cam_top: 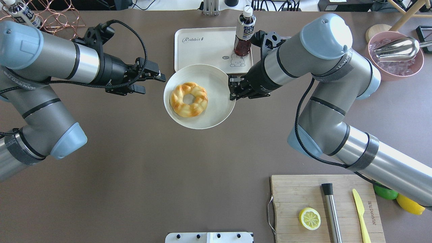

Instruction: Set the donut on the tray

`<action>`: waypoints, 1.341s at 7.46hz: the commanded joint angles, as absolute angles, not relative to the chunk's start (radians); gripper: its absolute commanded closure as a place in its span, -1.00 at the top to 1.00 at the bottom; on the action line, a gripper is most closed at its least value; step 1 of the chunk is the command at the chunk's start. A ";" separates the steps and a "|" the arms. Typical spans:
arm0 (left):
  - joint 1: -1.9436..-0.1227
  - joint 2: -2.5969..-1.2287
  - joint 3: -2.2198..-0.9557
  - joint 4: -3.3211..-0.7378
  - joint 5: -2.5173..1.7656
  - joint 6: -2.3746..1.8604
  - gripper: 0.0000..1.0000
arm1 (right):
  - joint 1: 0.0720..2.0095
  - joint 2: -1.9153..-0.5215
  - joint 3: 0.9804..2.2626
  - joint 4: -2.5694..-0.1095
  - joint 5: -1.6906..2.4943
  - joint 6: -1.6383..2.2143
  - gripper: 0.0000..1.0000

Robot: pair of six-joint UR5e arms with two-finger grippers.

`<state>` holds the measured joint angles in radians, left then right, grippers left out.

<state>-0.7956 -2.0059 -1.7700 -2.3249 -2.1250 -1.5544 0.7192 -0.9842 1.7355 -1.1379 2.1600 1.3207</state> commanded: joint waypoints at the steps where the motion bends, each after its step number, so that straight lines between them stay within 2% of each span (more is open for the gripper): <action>1: -0.788 -2.011 -1.773 -2.326 -2.118 -1.575 0.17 | 0.719 -0.985 1.735 -1.138 2.161 1.319 -1.00; 2: -0.784 -2.011 -1.775 -2.326 -2.103 -1.575 0.02 | 0.719 -0.983 1.735 -1.138 2.161 1.319 -1.00; 6: -0.723 -2.011 -1.793 -2.326 -2.036 -1.594 0.00 | 0.719 -0.983 1.735 -1.138 2.161 1.319 -1.00; 7: -0.723 -2.010 -1.793 -2.326 -2.036 -1.594 -0.12 | 0.721 -0.985 1.735 -1.138 2.161 1.319 -1.00; 9: -0.723 -2.008 -1.793 -2.326 -2.036 -1.594 -0.54 | 0.722 -0.985 1.735 -1.138 2.161 1.319 -1.00; 10: -0.723 -2.008 -1.793 -2.326 -2.036 -1.594 -0.58 | 0.723 -0.985 1.735 -1.138 2.163 1.319 -1.00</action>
<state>-0.7229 -2.0089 -1.7931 -2.3255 -2.0358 -1.5937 0.7217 -0.9846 1.7350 -1.1382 2.1614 1.3193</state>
